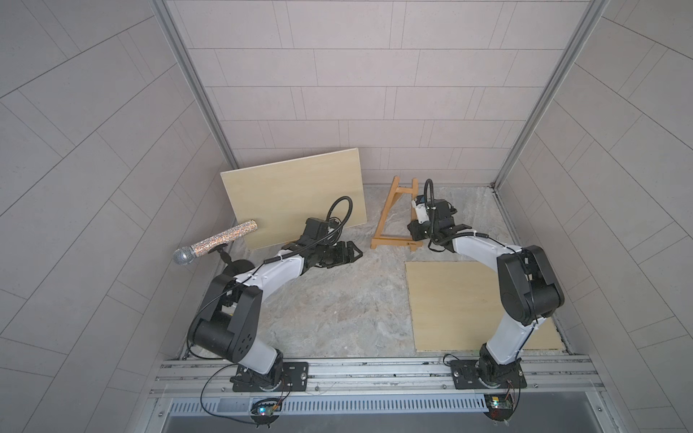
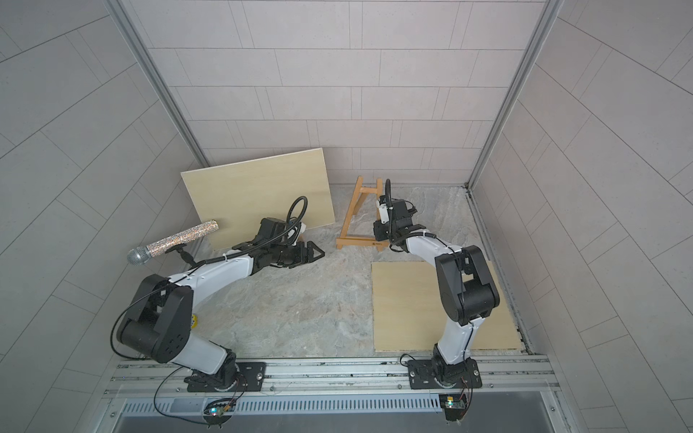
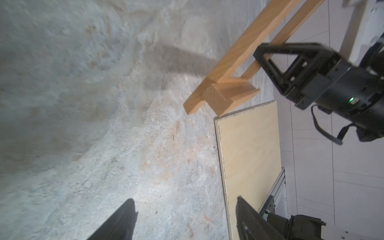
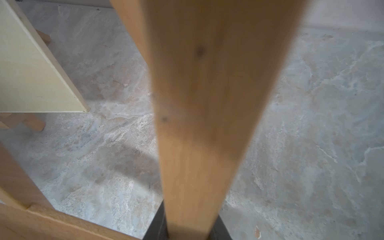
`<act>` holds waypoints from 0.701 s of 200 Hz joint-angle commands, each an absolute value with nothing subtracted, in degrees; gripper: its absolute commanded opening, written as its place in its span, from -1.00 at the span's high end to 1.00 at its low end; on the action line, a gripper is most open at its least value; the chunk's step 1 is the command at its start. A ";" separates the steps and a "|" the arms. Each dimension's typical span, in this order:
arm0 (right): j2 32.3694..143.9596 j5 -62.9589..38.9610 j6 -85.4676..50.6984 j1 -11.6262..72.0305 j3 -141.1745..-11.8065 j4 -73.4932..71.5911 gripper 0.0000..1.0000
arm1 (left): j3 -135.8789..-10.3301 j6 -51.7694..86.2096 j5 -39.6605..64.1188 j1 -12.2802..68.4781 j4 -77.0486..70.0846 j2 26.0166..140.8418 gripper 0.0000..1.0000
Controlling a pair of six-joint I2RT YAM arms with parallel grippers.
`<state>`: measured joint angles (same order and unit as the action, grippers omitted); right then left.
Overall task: Disassemble the easel
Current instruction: Pick up the easel at the center of the board, then fold up the easel.
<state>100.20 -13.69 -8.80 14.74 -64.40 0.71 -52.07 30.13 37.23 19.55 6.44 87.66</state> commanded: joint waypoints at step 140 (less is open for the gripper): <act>77.24 -29.88 -2.00 16.13 -62.74 24.05 0.98 | -72.86 27.16 47.08 12.16 7.76 101.36 -0.48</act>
